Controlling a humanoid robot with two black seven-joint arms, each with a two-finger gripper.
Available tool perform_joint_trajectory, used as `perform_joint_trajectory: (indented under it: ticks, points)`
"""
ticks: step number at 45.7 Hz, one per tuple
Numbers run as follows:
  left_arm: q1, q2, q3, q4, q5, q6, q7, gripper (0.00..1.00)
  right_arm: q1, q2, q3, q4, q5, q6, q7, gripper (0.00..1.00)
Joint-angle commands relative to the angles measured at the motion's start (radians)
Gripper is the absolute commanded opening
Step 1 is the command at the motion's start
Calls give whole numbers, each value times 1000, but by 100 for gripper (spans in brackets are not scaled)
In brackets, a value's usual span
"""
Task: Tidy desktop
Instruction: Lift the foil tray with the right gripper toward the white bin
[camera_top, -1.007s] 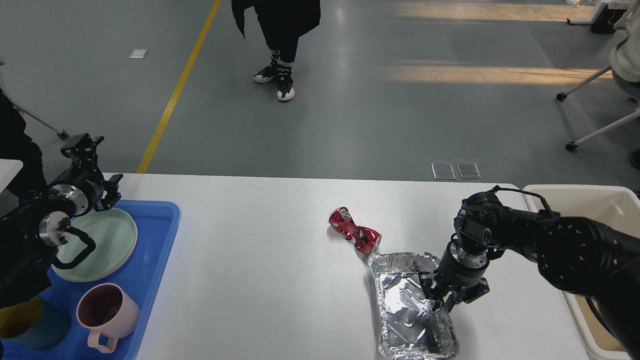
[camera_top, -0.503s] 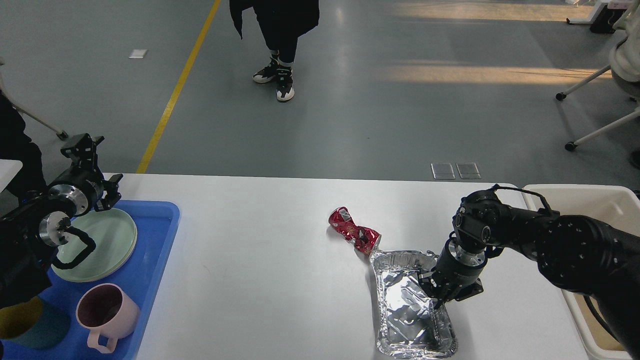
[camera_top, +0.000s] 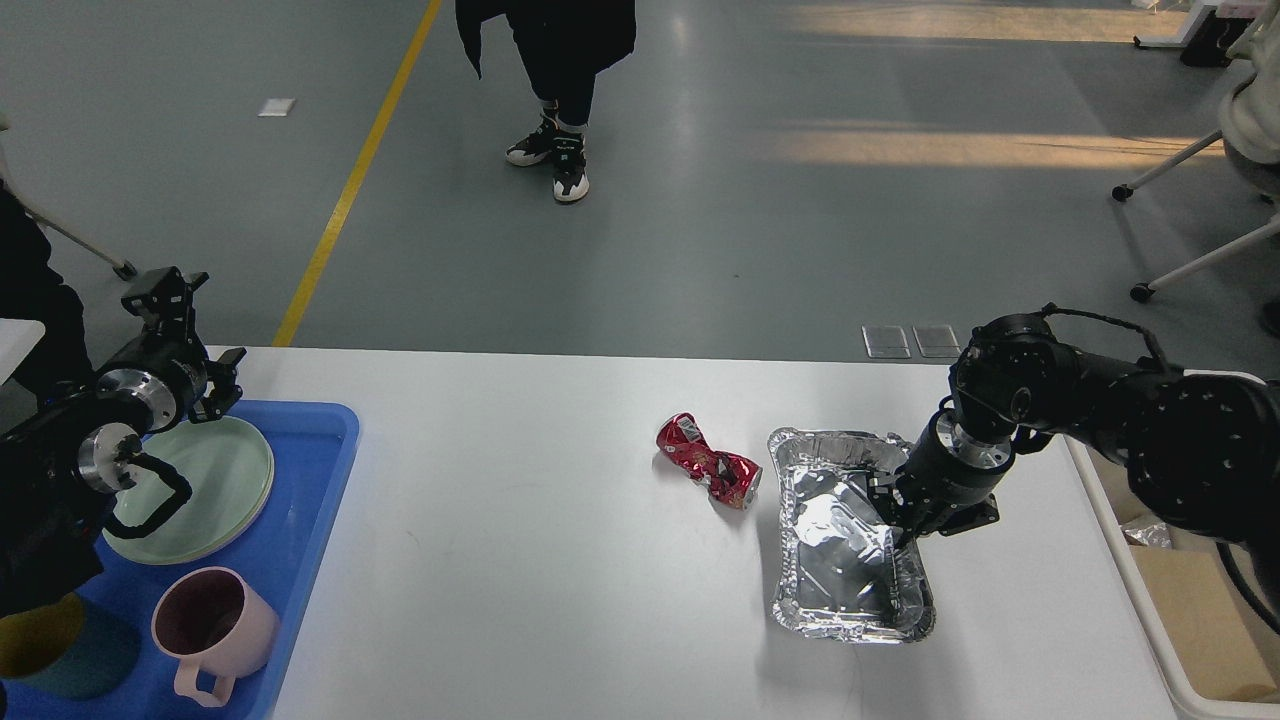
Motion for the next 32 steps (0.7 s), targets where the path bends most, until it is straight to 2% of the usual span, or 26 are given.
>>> perform_joint_trajectory:
  ticks: [1, 19, 32]
  points:
    - [0, 0, 0, 0, 0, -1, 0, 96, 24, -30, 0, 8, -2, 0, 0, 0]
    - [0, 0, 0, 0, 0, -1, 0, 96, 260, -196, 1, 137, 0, 0, 0, 0]
    - [0, 0, 0, 0, 0, 1, 0, 96, 426, -256, 0, 147, -2, 0, 0, 0]
